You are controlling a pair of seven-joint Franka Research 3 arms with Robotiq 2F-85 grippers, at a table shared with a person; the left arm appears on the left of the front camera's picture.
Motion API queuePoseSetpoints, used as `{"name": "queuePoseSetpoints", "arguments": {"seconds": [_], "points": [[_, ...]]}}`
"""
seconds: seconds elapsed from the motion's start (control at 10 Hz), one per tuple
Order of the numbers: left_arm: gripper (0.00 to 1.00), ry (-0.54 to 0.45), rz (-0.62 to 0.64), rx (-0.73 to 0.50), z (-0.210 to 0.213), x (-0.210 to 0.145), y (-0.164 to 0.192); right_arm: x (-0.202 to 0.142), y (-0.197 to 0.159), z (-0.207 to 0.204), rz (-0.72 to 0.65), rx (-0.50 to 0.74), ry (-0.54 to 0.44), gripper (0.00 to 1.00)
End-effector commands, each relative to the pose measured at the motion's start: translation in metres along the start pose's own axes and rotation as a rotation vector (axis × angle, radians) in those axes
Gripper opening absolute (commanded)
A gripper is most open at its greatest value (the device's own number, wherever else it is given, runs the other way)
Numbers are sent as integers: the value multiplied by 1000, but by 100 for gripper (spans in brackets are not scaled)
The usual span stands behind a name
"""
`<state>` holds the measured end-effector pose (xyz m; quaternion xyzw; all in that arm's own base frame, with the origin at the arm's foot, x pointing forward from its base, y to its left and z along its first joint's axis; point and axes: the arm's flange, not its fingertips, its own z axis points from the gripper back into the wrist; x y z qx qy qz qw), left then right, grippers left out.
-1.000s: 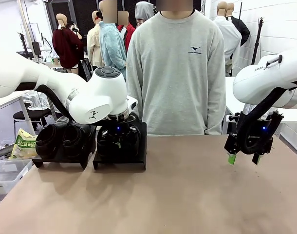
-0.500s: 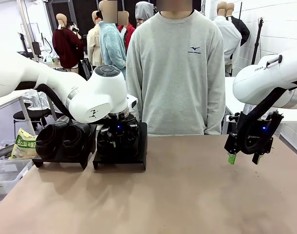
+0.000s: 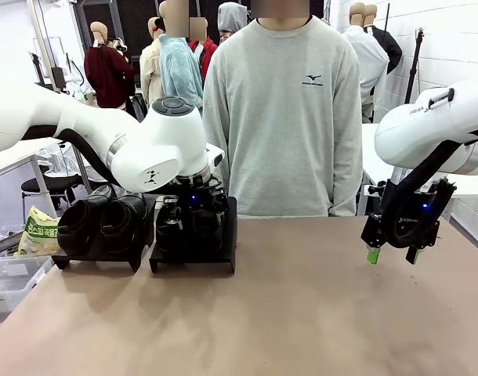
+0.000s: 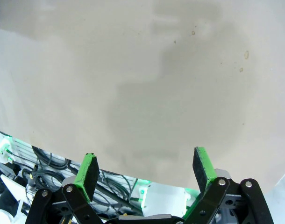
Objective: Organize the shoes by placing them on the stand.
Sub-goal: Place the Shoe from the middle of the table onto the Shoes Stand.
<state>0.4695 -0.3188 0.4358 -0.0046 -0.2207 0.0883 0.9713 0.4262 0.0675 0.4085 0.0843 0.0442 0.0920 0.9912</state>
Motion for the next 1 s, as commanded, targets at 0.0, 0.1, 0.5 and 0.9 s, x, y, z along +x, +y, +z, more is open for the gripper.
{"name": "queuePoseSetpoints", "arguments": {"seconds": [0.0,0.1,0.5,0.9], "points": [[100,8,4,7,-6,0,3,1,0,2,7,-2,0,100],[100,8,4,7,-6,0,3,1,0,2,7,-2,0,100],[100,8,4,7,-6,0,3,1,0,2,7,-2,0,100],[100,8,4,7,-6,0,3,1,0,2,7,-2,0,100]]}}
